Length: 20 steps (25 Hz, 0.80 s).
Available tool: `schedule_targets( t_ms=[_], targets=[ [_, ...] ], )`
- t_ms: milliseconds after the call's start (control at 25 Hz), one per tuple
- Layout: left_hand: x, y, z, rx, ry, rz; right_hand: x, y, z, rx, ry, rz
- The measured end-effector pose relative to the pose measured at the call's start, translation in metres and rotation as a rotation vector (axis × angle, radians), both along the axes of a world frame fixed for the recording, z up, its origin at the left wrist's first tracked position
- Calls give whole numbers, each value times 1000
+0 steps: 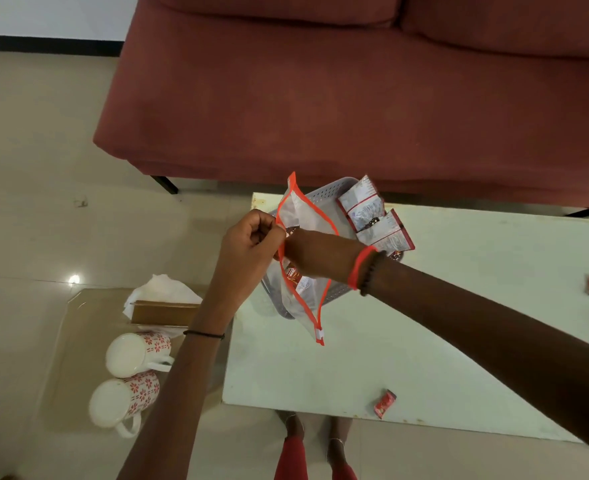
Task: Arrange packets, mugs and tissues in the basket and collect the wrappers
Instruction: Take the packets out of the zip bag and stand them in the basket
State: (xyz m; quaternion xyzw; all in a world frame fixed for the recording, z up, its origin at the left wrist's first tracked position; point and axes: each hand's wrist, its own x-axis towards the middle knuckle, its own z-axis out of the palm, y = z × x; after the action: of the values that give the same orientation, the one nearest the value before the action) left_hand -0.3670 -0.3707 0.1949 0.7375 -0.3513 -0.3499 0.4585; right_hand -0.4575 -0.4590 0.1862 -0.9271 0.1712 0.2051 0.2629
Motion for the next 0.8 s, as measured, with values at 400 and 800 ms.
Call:
schedule_targets(
  t_ms=[400,800],
  targets=[
    [-25,13,11,-55,-34,-14,-25,10,-86,-306,268,175],
    [-42,8,3,20,-27,27,-41,10,-50,-400,-88,227]
  ],
)
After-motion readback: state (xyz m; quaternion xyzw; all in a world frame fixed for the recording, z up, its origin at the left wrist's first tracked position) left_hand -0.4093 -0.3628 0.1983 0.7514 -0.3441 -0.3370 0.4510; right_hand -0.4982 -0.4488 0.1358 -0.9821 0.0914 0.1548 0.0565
